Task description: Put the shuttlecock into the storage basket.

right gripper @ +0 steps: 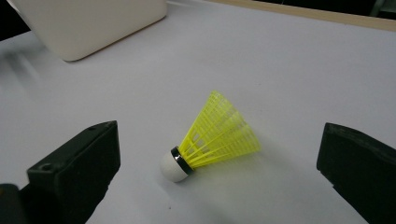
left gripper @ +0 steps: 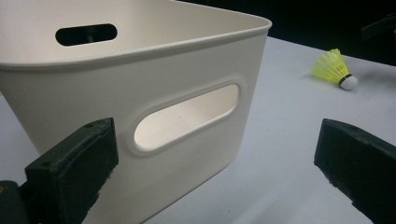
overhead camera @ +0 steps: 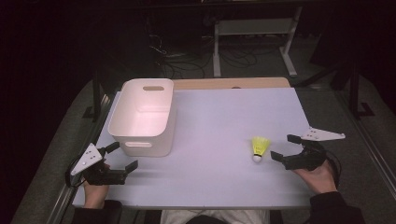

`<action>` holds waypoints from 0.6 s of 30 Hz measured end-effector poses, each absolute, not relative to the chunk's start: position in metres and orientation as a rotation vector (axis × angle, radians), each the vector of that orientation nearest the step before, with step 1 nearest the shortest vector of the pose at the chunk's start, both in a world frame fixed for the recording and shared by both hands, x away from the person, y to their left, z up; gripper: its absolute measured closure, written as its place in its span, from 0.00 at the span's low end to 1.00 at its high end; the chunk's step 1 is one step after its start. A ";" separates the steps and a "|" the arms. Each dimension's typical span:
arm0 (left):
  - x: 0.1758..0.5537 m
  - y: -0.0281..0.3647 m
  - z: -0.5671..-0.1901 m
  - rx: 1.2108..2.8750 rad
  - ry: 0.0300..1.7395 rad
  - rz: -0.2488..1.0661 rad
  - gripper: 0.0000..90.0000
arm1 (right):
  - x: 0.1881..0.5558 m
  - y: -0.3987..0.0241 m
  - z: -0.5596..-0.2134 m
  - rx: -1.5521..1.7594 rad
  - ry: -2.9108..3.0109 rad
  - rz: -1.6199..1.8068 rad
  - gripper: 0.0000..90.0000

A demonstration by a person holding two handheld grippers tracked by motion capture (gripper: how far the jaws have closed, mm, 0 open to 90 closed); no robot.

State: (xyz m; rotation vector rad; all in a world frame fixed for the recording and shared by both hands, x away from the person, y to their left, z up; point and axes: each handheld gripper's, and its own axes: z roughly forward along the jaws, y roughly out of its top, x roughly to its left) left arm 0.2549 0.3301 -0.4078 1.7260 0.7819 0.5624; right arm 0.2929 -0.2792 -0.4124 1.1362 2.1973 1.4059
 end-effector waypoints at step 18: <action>0.254 0.330 -0.408 1.722 0.784 0.558 0.00 | 0.293 -0.276 -0.412 1.122 2.223 1.390 0.00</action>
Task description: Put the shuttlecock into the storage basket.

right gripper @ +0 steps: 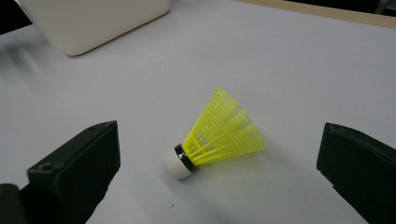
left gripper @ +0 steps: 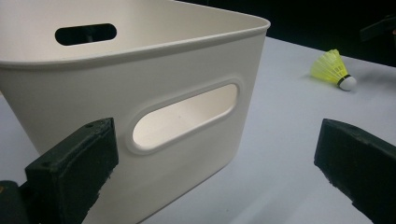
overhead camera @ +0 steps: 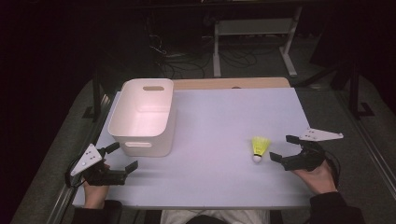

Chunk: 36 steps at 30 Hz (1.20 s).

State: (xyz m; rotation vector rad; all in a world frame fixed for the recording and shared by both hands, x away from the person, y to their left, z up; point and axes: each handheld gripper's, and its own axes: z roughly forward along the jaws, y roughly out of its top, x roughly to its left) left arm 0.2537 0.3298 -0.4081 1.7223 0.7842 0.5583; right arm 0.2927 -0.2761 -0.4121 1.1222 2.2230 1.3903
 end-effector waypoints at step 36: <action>0.252 0.330 -0.408 1.716 0.794 0.563 0.00 | 0.302 -0.265 -0.397 1.110 2.311 1.304 0.00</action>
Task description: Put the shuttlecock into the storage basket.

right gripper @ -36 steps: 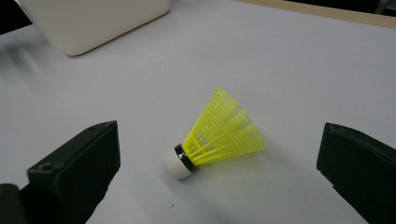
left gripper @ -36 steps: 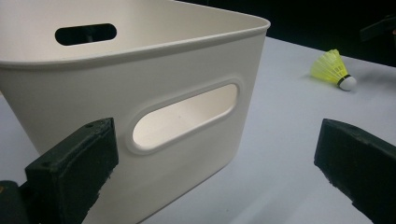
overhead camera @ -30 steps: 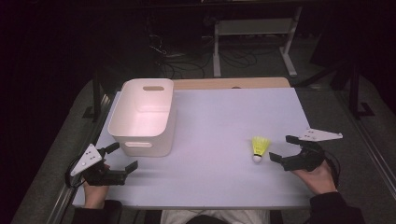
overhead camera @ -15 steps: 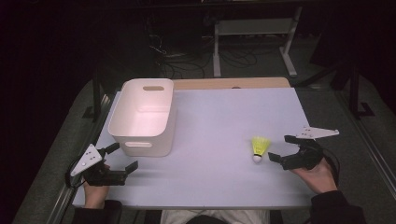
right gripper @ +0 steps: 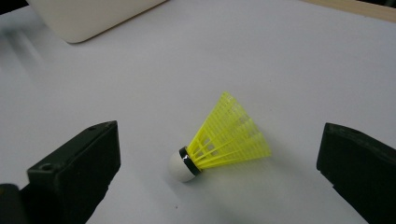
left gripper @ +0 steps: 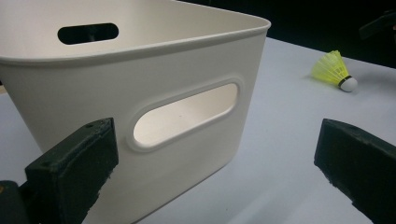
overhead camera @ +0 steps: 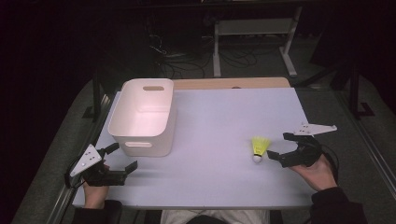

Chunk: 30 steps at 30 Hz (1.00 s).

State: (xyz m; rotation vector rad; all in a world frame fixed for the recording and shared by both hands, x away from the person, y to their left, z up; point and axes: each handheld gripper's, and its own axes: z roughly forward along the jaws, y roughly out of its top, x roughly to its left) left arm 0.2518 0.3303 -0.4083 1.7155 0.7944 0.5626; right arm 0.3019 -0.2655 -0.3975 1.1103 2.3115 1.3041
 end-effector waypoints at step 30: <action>0.252 0.330 -0.408 1.719 0.792 0.561 0.00 | 0.322 -0.271 -0.388 1.155 2.335 1.252 0.15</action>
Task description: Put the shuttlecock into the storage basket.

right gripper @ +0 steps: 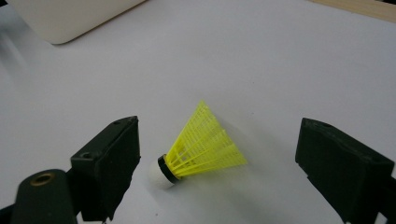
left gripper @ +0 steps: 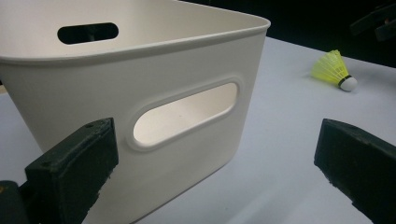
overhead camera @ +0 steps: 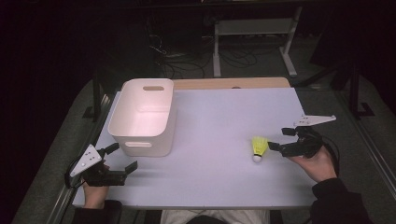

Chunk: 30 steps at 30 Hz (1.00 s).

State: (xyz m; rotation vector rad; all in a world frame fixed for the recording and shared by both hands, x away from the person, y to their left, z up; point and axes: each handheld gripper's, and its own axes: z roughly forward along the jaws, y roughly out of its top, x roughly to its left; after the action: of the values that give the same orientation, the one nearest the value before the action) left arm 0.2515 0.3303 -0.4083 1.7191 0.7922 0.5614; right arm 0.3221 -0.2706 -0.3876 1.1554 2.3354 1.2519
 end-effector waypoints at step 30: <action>0.251 0.330 -0.408 1.724 0.789 0.561 0.00 | 0.338 -0.273 -0.392 1.282 2.287 1.122 0.68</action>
State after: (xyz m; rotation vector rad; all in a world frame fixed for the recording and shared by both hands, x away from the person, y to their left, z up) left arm 0.2515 0.3303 -0.4084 1.7241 0.7892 0.5607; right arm 0.3382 -0.2734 -0.3919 1.2822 2.2873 1.1219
